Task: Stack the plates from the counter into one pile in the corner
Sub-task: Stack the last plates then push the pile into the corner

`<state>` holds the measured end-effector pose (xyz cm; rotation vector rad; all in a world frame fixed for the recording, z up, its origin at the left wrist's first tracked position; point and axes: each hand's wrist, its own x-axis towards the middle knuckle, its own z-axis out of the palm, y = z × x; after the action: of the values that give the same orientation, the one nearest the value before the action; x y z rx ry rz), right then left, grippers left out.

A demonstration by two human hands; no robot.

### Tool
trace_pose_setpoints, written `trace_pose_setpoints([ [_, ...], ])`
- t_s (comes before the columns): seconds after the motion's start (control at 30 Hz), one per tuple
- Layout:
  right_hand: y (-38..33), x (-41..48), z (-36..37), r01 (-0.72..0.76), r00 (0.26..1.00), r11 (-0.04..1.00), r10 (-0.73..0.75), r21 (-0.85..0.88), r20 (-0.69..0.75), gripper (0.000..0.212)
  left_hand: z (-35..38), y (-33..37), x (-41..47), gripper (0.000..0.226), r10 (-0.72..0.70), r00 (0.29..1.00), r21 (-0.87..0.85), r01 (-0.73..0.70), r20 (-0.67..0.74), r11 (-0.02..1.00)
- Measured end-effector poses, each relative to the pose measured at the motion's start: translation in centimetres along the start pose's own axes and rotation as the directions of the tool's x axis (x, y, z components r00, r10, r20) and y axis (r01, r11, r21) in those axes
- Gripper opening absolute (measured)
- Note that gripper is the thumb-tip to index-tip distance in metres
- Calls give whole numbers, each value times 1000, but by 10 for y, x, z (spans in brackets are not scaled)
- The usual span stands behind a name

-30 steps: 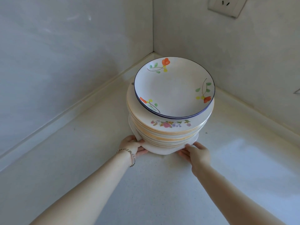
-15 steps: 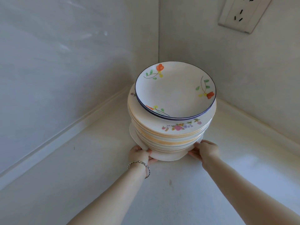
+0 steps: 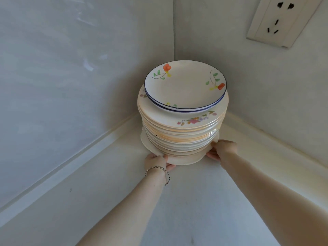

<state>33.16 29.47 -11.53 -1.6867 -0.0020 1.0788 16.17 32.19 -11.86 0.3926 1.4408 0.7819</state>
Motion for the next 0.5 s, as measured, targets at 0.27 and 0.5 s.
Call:
trace_pose_setpoints([
  [0.27, 2, 10, 3, -8, 1000, 1000, 8, 8, 14, 31, 1, 6, 11, 24, 28, 999, 30, -28, 17, 999],
  [0.5, 5, 7, -2, 28, 999, 998, -30, 54, 34, 31, 10, 0, 5, 13, 65, 997, 2, -65, -37, 998],
])
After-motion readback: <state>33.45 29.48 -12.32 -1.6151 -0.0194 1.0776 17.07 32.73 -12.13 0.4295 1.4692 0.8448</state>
